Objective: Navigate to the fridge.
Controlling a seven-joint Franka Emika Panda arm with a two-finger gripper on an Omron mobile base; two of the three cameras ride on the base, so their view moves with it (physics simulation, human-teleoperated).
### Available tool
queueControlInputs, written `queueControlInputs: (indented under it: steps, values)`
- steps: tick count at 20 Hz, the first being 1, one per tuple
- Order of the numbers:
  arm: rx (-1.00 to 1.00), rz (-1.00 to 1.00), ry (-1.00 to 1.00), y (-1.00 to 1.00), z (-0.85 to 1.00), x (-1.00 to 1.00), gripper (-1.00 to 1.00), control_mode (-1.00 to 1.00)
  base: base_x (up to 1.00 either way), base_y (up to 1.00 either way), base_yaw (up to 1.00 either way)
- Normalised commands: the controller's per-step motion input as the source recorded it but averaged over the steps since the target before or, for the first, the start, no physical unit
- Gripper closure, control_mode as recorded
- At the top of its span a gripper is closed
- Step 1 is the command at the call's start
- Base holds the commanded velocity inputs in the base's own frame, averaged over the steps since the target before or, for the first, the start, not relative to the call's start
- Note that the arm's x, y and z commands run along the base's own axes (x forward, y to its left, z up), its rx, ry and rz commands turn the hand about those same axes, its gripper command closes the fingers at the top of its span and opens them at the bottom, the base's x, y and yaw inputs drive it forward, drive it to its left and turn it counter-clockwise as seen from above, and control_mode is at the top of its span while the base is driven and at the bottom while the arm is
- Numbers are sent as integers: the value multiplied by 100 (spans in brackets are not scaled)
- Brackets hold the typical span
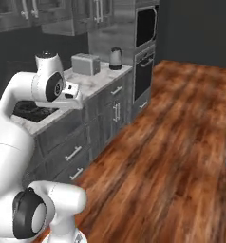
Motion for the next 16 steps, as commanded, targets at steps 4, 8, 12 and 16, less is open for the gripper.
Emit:
queueControlInputs:
  steps: [4,8,12,16]
  values:
    - [0,0,0,0,0,0,-100,100,32,-46,-83]
    - [0,0,0,0,0,0,-100,100,49,-47,-76]
    - [0,0,0,0,0,0,-100,100,58,-45,-67]
    - [0,0,0,0,0,0,-100,100,66,-43,-63]
